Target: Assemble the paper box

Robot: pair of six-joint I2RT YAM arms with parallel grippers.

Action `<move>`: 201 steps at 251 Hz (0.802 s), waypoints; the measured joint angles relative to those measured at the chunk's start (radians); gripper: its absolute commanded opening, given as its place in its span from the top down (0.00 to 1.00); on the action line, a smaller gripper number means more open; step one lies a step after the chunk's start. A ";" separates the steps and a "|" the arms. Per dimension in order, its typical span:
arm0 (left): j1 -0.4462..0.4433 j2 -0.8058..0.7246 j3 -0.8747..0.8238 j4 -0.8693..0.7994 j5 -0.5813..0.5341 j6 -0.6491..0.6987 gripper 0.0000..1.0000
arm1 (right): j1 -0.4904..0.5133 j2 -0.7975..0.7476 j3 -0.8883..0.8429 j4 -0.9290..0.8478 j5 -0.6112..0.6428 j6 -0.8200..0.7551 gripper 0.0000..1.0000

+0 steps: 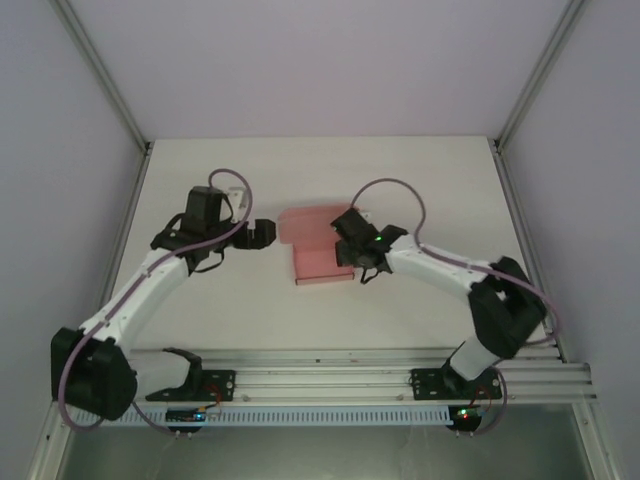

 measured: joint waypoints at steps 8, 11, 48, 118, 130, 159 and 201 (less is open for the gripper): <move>-0.010 0.031 0.024 -0.009 0.014 0.027 0.00 | -0.022 -0.040 0.000 0.021 -0.023 -0.054 0.12; -0.015 0.047 0.035 -0.013 0.019 0.042 0.00 | -0.030 -0.052 0.000 0.028 -0.035 -0.072 0.10; -0.064 0.205 0.182 -0.064 0.045 0.168 0.05 | -0.171 -0.135 0.002 0.152 -0.268 -0.379 0.01; -0.069 0.433 0.387 -0.190 0.045 0.328 0.38 | -0.329 0.102 0.226 0.080 -0.614 -0.812 0.23; -0.069 0.453 0.404 -0.210 0.047 0.351 0.42 | -0.335 0.140 0.267 0.051 -0.632 -0.844 0.25; -0.071 0.493 0.430 -0.245 0.048 0.385 0.62 | -0.340 0.194 0.317 -0.002 -0.640 -0.887 0.50; -0.081 0.506 0.436 -0.273 0.044 0.397 0.99 | -0.331 0.213 0.320 -0.055 -0.610 -0.908 0.86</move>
